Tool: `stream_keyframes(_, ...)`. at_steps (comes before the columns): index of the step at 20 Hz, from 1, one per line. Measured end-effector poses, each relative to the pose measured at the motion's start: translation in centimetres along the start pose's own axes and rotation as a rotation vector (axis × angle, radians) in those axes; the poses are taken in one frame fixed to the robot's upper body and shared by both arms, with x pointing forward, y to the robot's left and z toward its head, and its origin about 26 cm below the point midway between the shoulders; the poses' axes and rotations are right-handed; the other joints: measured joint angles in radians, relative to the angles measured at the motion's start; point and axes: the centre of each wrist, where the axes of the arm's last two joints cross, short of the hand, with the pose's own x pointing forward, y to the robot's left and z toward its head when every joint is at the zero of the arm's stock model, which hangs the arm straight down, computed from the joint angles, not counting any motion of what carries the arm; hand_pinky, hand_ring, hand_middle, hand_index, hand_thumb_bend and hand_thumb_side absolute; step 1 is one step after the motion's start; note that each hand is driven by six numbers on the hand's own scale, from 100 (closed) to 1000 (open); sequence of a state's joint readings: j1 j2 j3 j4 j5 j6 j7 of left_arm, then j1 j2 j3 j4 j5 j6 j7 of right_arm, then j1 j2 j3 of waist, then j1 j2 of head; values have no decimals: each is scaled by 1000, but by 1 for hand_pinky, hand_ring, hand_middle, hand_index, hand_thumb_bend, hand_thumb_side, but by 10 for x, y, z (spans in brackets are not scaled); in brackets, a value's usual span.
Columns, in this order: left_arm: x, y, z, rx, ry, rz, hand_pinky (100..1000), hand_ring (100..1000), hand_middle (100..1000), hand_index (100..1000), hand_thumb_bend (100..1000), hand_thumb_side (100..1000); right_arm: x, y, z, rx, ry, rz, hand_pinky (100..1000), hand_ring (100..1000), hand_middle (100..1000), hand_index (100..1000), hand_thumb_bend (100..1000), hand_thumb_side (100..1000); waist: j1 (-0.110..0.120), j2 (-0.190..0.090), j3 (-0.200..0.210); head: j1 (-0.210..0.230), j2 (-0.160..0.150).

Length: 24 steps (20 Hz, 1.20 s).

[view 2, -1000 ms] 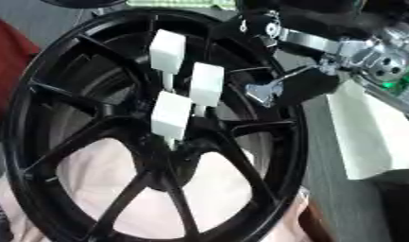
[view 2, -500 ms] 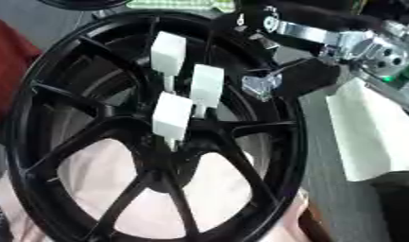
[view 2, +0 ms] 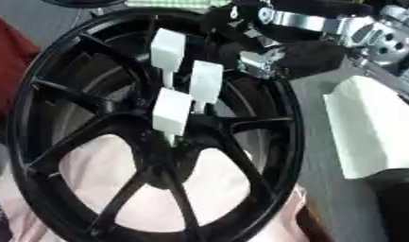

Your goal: Pull the pin out of the wheel hub.

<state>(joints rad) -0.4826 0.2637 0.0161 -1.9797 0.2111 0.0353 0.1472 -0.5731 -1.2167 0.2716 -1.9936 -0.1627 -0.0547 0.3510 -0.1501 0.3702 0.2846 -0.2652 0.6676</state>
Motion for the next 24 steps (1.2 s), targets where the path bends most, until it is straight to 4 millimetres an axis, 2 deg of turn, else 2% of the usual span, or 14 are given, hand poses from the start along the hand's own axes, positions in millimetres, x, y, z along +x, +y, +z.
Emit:
stream_keyframes(11,-2,-1,2,7,10,6,647,616,558,812,116,774,-2,10,-4,5,38,50,889,979,899,970,100,727,-1,0,4,-21,35)
stream_keyframes(24,-3,0,4,10,15,7,648,615,557,812,119,776,-5,23,-7,29,60,64,890,981,899,972,100,762,-7,0,10,-22,67)
